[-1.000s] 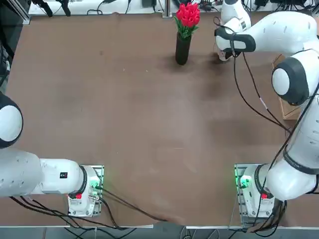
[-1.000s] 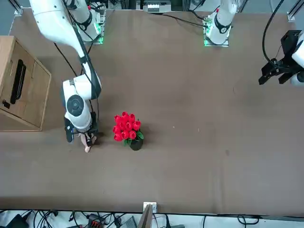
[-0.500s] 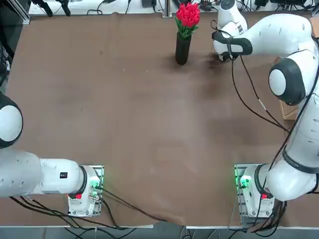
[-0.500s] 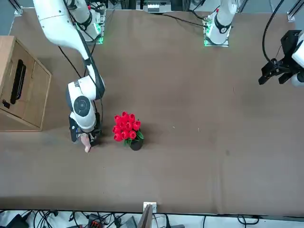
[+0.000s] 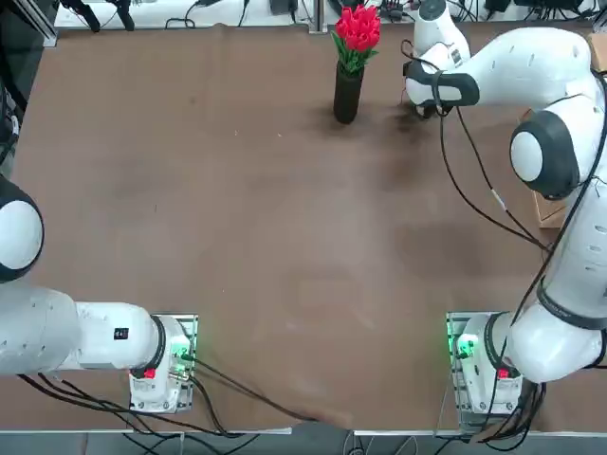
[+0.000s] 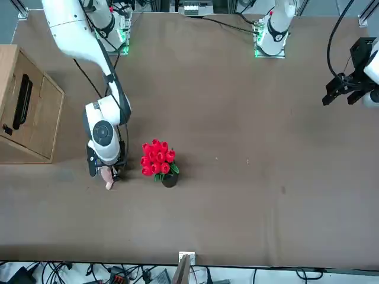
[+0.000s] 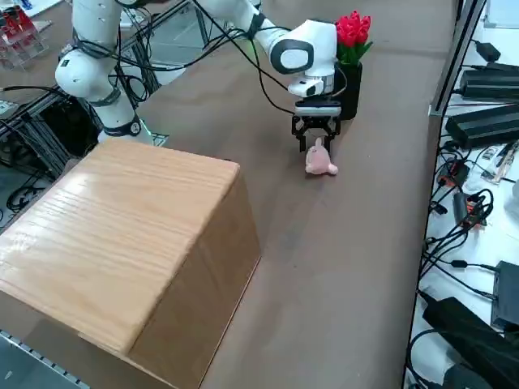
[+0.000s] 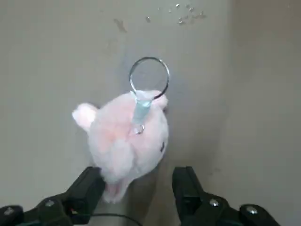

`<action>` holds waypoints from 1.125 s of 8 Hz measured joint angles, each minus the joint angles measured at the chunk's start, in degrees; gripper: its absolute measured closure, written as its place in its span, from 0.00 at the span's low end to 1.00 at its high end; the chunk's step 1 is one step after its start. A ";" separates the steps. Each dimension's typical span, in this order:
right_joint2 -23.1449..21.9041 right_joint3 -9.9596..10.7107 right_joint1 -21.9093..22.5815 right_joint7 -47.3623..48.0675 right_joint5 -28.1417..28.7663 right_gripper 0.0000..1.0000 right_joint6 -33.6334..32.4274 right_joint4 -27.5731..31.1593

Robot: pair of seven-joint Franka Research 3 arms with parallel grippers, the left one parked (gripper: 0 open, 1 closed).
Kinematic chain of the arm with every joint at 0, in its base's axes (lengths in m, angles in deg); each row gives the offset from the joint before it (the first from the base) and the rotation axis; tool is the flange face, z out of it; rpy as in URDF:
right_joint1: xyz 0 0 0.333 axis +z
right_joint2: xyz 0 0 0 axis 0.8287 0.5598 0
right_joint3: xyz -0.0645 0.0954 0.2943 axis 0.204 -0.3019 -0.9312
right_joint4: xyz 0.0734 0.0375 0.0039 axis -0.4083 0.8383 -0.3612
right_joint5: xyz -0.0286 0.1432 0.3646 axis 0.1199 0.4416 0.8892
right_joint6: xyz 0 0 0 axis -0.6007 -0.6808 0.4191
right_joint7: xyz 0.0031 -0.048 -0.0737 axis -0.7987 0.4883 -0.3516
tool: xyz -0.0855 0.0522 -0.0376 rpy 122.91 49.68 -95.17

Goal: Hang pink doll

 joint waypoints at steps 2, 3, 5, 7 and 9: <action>0.51 0.00 0.00 0.23 0.00 0.21 0.09 -0.47; 0.59 0.00 0.00 0.29 0.00 0.26 0.15 -0.51; 0.68 0.02 -0.07 0.63 0.00 0.67 0.22 -1.08; 0.63 0.24 -0.23 0.68 0.00 0.93 0.17 -1.98; -1.03 0.76 -1.29 0.77 0.01 0.95 -2.98 -3.52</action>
